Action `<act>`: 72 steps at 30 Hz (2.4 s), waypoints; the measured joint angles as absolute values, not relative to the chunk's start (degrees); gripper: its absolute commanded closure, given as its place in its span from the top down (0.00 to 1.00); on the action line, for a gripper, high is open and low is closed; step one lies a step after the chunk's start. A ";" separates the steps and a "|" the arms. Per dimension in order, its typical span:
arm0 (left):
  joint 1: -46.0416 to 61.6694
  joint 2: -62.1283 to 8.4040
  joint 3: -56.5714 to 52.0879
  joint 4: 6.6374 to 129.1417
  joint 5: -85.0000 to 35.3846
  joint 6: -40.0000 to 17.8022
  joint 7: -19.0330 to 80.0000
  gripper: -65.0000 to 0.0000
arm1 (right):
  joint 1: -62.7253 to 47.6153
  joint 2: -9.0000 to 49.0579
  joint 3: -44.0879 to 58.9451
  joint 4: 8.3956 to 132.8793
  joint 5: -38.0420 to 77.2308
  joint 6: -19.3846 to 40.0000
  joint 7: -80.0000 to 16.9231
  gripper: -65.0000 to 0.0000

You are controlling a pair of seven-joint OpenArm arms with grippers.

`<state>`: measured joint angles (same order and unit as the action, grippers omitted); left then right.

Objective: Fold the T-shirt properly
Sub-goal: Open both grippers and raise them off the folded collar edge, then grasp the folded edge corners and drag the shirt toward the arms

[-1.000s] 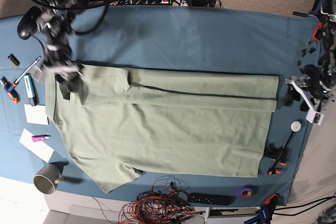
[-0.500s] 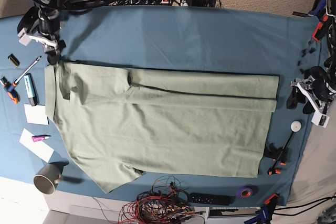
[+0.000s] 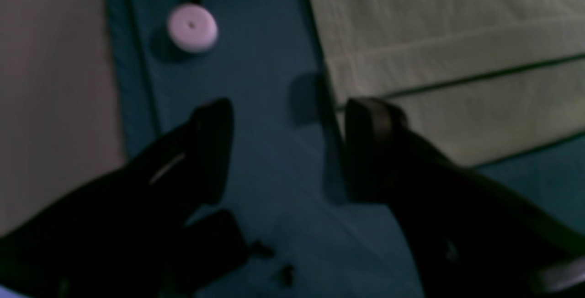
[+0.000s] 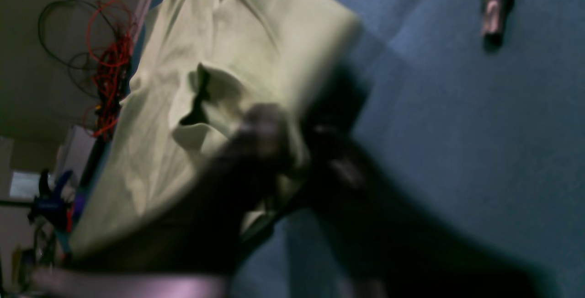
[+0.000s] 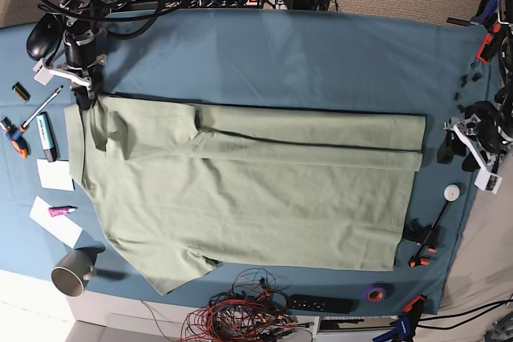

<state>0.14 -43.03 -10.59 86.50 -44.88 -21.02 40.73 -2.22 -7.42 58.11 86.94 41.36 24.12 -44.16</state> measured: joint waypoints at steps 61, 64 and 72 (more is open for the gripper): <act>-1.65 -37.17 -7.09 69.04 -65.08 -27.07 51.57 0.00 | -2.39 -7.33 58.15 86.46 40.42 34.17 -46.50 0.00; -1.63 -37.19 -7.09 69.04 -65.23 -28.18 51.86 0.00 | -2.52 -7.31 58.15 86.46 40.51 34.17 -46.52 0.00; 0.67 -40.21 -6.85 70.67 -67.13 -28.58 54.08 0.00 | -5.85 -5.28 57.95 86.48 42.02 34.54 -47.57 0.00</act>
<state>0.67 -40.21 -6.85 70.67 -67.13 -28.58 54.08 -5.85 -5.28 57.95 86.48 42.02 34.54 -47.57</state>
